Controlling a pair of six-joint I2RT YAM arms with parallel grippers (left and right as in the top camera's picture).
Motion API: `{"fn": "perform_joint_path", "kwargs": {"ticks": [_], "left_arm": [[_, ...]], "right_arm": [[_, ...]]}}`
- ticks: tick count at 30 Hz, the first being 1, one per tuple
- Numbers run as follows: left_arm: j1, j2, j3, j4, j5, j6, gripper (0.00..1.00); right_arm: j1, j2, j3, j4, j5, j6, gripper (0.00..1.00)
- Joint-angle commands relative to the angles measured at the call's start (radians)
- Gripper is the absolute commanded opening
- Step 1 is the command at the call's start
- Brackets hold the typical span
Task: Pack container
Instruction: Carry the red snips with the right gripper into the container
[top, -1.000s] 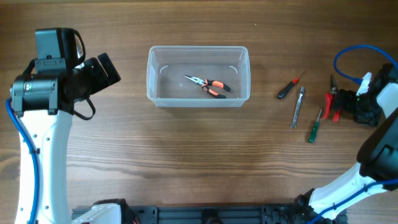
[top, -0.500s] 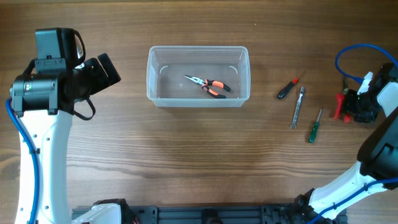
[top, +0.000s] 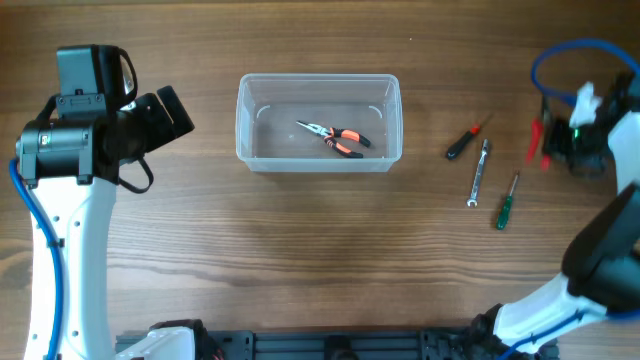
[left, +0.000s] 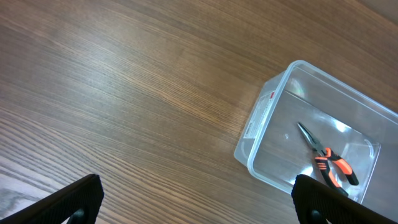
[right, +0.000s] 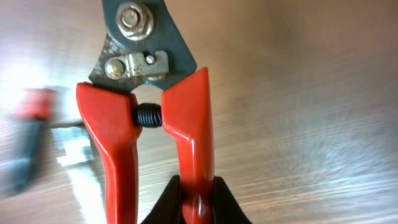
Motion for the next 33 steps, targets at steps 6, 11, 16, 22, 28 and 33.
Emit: {"fn": "perform_joint_path", "kwargs": {"ticks": [6, 11, 16, 22, 28, 33], "left_arm": [[0.006, 0.002, -0.001, -0.001, 0.008, -0.002, 1.00], [0.006, 0.002, -0.001, -0.008, 0.008, -0.002, 1.00], [0.006, 0.002, -0.001, -0.016, 0.008, -0.002, 1.00], [0.006, 0.002, -0.001, -0.016, 0.008, -0.002, 1.00], [0.006, 0.002, -0.001, -0.016, 0.008, -0.002, 1.00], [0.006, 0.002, -0.001, -0.016, 0.008, -0.002, 1.00]], "right_arm": [[0.555, -0.254, 0.244, -0.124, -0.059, -0.446, 0.04], [0.835, -0.177, 0.244, 0.032, -0.001, -0.682, 0.04], [0.904, 0.006, 0.244, 0.171, -0.057, -0.719, 0.04], [0.912, 0.207, 0.244, 0.116, -0.093, -0.733, 0.04], [0.912, 0.235, 0.244, 0.093, -0.064, -0.698, 0.50], [0.912, 0.213, 0.245, 0.087, -0.058, -0.616, 0.78]]}}
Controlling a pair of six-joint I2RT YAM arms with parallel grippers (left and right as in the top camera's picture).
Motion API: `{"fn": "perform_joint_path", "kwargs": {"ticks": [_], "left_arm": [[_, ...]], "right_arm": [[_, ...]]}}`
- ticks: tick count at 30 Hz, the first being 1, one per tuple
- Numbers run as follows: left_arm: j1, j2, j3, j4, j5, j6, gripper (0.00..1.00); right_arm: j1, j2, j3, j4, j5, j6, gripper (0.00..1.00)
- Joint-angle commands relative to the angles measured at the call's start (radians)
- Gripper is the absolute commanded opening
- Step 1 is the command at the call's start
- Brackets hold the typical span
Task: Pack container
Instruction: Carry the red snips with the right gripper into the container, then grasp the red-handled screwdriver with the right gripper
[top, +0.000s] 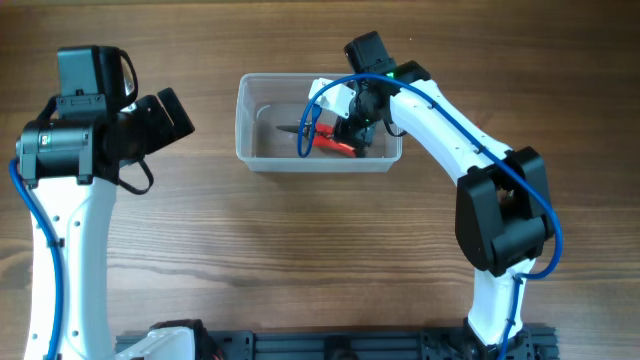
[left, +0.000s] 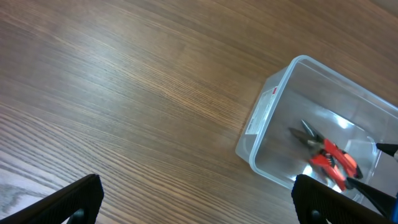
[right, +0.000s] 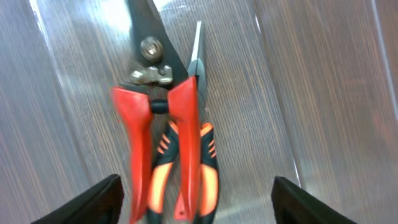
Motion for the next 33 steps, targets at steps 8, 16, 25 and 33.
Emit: {"fn": "perform_joint_path", "kwargs": {"ticks": [8, 16, 25, 33], "left_arm": [[0.006, 0.002, -0.001, 0.000, 0.008, -0.002, 1.00], [0.006, 0.002, -0.001, 0.000, 0.008, -0.002, 1.00], [0.006, 0.002, -0.001, 0.000, 0.008, -0.002, 1.00], [0.006, 0.002, -0.001, 0.000, 0.008, -0.002, 1.00]], "right_arm": [[-0.035, -0.431, 0.026, 0.092, 0.274, 0.700, 0.89], [-0.378, -0.419, 0.023, -0.263, 0.335, 1.567, 1.00], [-0.399, -0.221, 0.004, -0.214, 0.300, 1.532, 0.95], [-0.418, 0.013, 0.004, -0.195, 0.197, 1.526, 0.97]]}}
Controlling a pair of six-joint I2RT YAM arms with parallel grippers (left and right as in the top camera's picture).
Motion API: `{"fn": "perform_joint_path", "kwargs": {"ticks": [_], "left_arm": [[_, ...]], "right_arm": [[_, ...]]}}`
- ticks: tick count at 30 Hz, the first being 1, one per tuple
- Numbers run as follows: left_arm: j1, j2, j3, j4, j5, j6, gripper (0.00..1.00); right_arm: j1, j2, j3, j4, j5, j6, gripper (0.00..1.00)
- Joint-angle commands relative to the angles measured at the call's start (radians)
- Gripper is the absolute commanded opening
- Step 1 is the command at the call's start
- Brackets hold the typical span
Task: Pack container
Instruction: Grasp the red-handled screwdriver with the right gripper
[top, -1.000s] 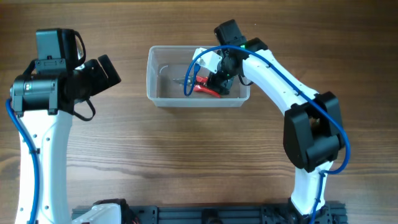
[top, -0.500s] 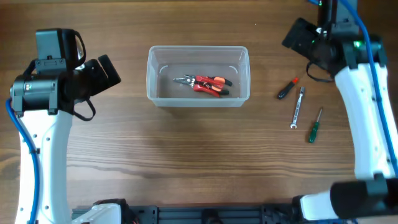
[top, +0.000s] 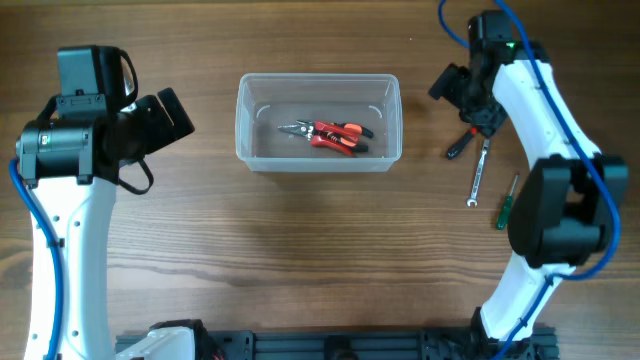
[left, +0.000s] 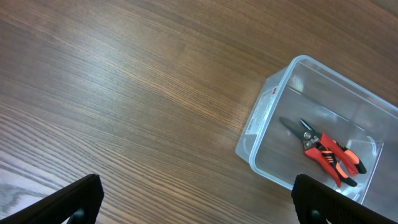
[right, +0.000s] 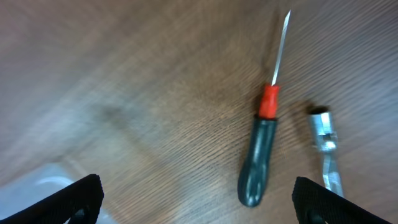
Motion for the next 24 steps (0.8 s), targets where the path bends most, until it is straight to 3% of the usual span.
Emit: {"fn": "perform_joint_path", "kwargs": {"ticks": [1, 24], "left_arm": [[0.006, 0.002, -0.001, 0.000, 0.008, -0.002, 1.00], [0.006, 0.002, -0.001, 0.000, 0.008, -0.006, 1.00]], "right_arm": [[-0.017, 0.053, -0.003, 0.010, -0.040, 0.011, 0.97], [-0.060, 0.202, -0.037, -0.021, -0.077, 0.074, 0.95]]}}
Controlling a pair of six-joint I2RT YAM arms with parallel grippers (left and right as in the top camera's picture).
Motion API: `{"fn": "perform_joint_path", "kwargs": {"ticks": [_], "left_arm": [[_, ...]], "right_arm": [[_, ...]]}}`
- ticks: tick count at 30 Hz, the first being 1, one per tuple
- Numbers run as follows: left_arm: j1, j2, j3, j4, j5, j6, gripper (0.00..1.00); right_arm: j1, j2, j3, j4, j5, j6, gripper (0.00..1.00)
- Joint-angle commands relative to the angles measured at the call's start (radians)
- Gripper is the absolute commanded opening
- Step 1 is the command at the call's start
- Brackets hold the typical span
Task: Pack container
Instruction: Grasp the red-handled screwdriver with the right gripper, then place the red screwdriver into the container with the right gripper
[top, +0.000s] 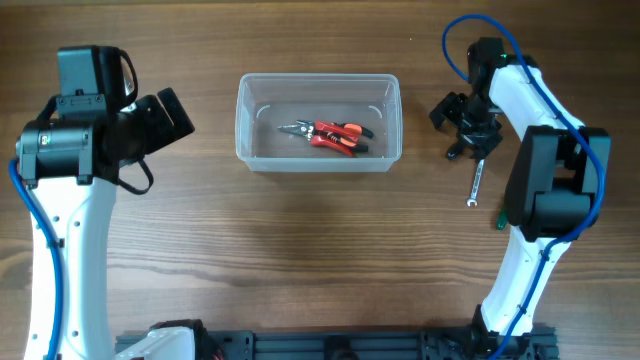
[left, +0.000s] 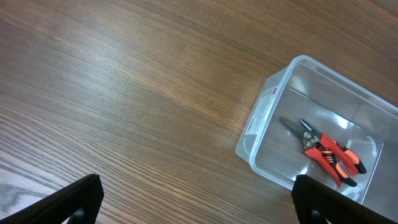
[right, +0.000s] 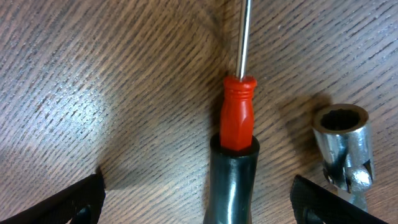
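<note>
The clear plastic container (top: 244, 120) sits at the table's middle back, also seen in the left wrist view (left: 260, 122). Inside lie red-handled cutters (top: 330, 132) across orange-and-black pliers (left: 348, 163). To its right, my right gripper (top: 466, 127) is open and low over a black-handled screwdriver with a red collar (right: 238, 121); the fingers (right: 73, 200) stand either side of the handle, apart from it. My left gripper (left: 196, 202) is open and empty, high over bare wood left of the container.
A chrome wrench (top: 476, 183) lies just right of the black screwdriver, its socket end (right: 341, 142) close to my right finger. A green screwdriver (top: 498, 221) lies beyond it, mostly under my right arm.
My right gripper has come down from higher above the black screwdriver to close over its handle, still open. The left arm and the container's contents have not moved.
My right gripper was shut on the red cutters at the table's far right, with only the pliers in the container. Then it was open inside the container, the cutters lying on the pliers. Then it was over the black screwdriver, and now low around it.
</note>
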Motion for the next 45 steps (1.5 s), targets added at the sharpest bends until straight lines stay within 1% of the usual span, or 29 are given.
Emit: {"fn": "perform_joint_path", "kwargs": {"ticks": [1, 2, 3, 4, 5, 6, 8, 11, 12, 13, 19, 20, 21, 24, 25, 26, 28, 31, 35, 38, 40, 42, 43, 45], "left_arm": [[0.006, 0.002, -0.001, 0.000, 0.009, -0.006, 1.00], [0.006, 0.002, -0.001, 0.000, 0.009, -0.006, 1.00], [0.006, 0.002, -0.001, 0.000, 0.008, -0.006, 1.00], [0.006, 0.002, -0.001, 0.000, 0.008, -0.006, 1.00], [0.006, 0.002, -0.001, 0.000, 0.008, -0.006, 1.00], [0.006, 0.002, -0.001, 0.000, 0.009, -0.006, 1.00], [0.006, 0.002, -0.001, 0.000, 0.008, -0.006, 1.00], [0.006, 0.002, -0.001, 0.000, 0.008, -0.006, 1.00], [0.006, 0.002, -0.001, 0.000, 0.008, -0.006, 1.00], [0.006, 0.002, -0.001, 0.000, 0.008, -0.006, 1.00], [0.006, 0.002, -0.001, 0.000, 0.008, -0.006, 1.00], [0.006, 0.002, -0.001, 0.000, 0.008, -0.006, 1.00], [0.006, 0.002, -0.001, 0.000, 0.008, -0.006, 1.00], [0.006, 0.002, -0.001, 0.000, 0.008, -0.006, 1.00], [0.006, 0.002, -0.001, 0.000, 0.008, -0.006, 1.00], [0.006, 0.002, -0.001, 0.000, 0.008, -0.006, 1.00], [0.006, 0.002, -0.001, 0.000, 0.008, -0.006, 1.00], [0.006, 0.002, -0.001, 0.000, 0.008, -0.005, 1.00], [0.006, 0.002, -0.001, 0.000, 0.008, -0.005, 1.00], [0.006, 0.002, -0.001, 0.000, 0.008, -0.005, 1.00], [0.006, 0.002, -0.001, 0.000, 0.008, -0.005, 1.00], [0.006, 0.002, -0.001, 0.000, 0.008, -0.005, 1.00], [0.006, 0.002, -0.001, 0.000, 0.008, -0.005, 1.00], [0.006, 0.002, -0.001, 0.000, 0.008, -0.005, 1.00]], "right_arm": [[0.000, 0.055, -0.017, 0.000, -0.017, 0.024, 0.93], [0.000, 0.055, -0.017, 0.000, -0.018, 0.024, 0.89], [0.000, 0.055, -0.017, 0.000, -0.018, 0.024, 0.82], [0.000, 0.055, -0.017, 0.000, -0.018, 0.024, 0.74], [0.000, 0.055, -0.017, 0.000, -0.021, 0.024, 0.63], [0.000, 0.055, -0.017, -0.001, -0.022, 0.024, 0.56], [0.000, 0.055, -0.017, -0.001, -0.021, 0.024, 0.50], [0.000, 0.055, -0.017, -0.005, -0.021, 0.024, 0.32], [0.000, 0.055, -0.017, -0.005, -0.021, 0.024, 0.29], [0.000, 0.055, -0.017, -0.005, -0.021, 0.024, 0.21], [0.000, 0.055, -0.017, -0.005, -0.021, 0.021, 0.14], [0.000, 0.055, -0.017, -0.005, -0.022, 0.017, 0.09], [0.000, 0.055, -0.017, -0.005, -0.021, 0.015, 0.08], [0.000, 0.055, -0.017, -0.005, -0.022, 0.014, 0.08], [0.000, 0.055, -0.017, -0.005, -0.021, 0.014, 0.05], [0.000, 0.055, -0.017, -0.003, -0.021, 0.014, 0.04], [0.000, 0.055, -0.010, 0.013, -0.021, -0.031, 0.04], [0.001, 0.035, 0.050, -0.014, -0.019, -0.163, 0.04], [0.021, -0.095, 0.174, -0.049, -0.010, -0.407, 0.04], [0.087, -0.231, 0.257, -0.047, -0.013, -0.722, 0.04], [0.149, -0.301, 0.275, -0.050, -0.022, -0.969, 0.04], [0.232, -0.354, 0.276, -0.069, -0.063, -1.291, 0.04], [0.272, -0.366, 0.276, -0.072, -0.063, -1.401, 0.04], [0.333, -0.371, 0.276, -0.071, -0.062, -1.571, 0.04]]}}
